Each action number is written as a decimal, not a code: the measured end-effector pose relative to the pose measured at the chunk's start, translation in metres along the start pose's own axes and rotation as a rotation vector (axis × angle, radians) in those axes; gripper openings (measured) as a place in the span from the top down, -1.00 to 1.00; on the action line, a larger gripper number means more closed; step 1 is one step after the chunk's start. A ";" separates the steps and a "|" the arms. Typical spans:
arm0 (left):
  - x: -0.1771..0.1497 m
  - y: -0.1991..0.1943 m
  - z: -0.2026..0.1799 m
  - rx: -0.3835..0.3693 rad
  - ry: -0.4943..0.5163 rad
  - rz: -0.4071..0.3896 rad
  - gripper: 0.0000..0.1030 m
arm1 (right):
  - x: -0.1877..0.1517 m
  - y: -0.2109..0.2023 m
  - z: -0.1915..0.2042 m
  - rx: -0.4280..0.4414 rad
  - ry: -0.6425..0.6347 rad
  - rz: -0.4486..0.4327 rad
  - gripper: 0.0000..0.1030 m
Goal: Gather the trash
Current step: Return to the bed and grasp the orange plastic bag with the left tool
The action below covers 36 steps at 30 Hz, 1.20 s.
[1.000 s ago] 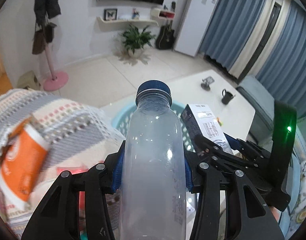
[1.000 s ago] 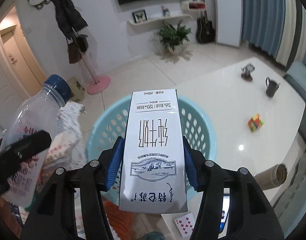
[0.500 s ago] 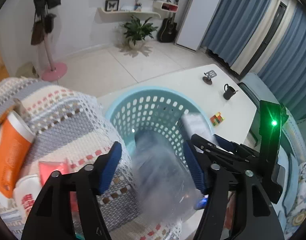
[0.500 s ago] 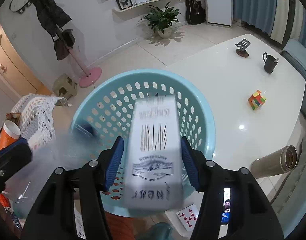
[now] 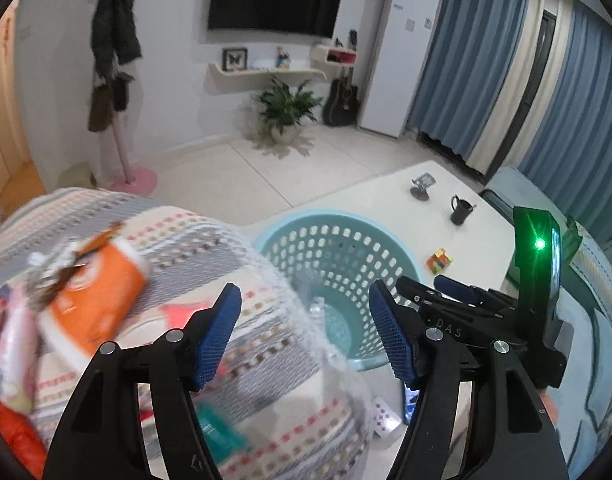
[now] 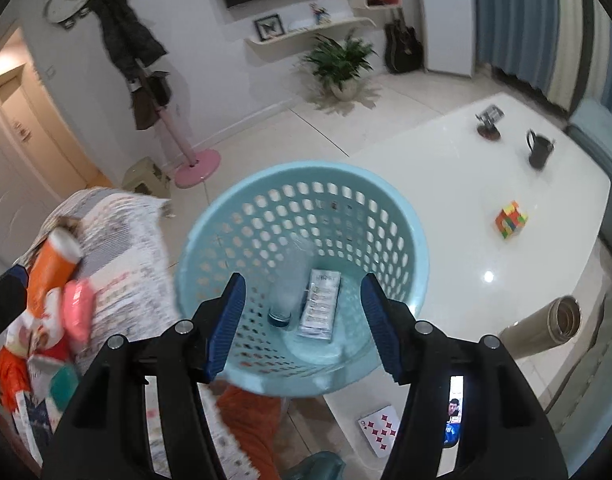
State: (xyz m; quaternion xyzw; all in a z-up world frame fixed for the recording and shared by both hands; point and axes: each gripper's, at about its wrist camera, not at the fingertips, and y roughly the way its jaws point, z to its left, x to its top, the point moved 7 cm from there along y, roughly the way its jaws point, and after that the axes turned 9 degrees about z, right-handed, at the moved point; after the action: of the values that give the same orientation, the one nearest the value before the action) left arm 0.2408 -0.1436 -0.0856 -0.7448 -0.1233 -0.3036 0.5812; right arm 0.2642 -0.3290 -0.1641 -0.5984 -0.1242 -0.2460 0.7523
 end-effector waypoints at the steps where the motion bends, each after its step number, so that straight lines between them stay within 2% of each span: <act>1: -0.003 -0.010 0.004 0.009 -0.006 -0.016 -0.31 | -0.001 -0.006 0.007 0.005 -0.015 -0.009 -0.10; 6: -0.026 -0.064 0.031 0.080 -0.055 -0.101 -0.47 | -0.012 -0.045 0.059 0.054 -0.127 -0.075 -0.10; 10: -0.057 -0.099 0.066 0.153 -0.120 -0.134 -0.48 | -0.028 -0.072 0.105 0.107 -0.219 -0.109 -0.10; 15: -0.101 -0.136 0.138 0.248 -0.270 -0.145 -0.50 | -0.070 -0.095 0.176 0.201 -0.336 -0.115 -0.10; 20: -0.137 -0.158 0.209 0.309 -0.409 -0.136 -0.50 | -0.121 -0.097 0.237 0.283 -0.424 -0.057 -0.10; 24: -0.158 -0.165 0.241 0.290 -0.467 -0.133 -0.67 | -0.155 -0.088 0.270 0.317 -0.441 0.001 -0.37; 31: -0.178 -0.140 0.262 0.227 -0.513 -0.091 -0.69 | -0.193 -0.060 0.302 0.317 -0.475 0.115 -0.50; 36: -0.179 -0.111 0.267 0.177 -0.531 -0.048 -0.69 | -0.209 -0.042 0.314 0.293 -0.493 0.175 -0.55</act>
State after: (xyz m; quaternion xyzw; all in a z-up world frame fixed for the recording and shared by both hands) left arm 0.1236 0.1707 -0.1416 -0.7416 -0.3146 -0.0997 0.5840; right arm 0.0990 0.0124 -0.1499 -0.5337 -0.2851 -0.0070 0.7961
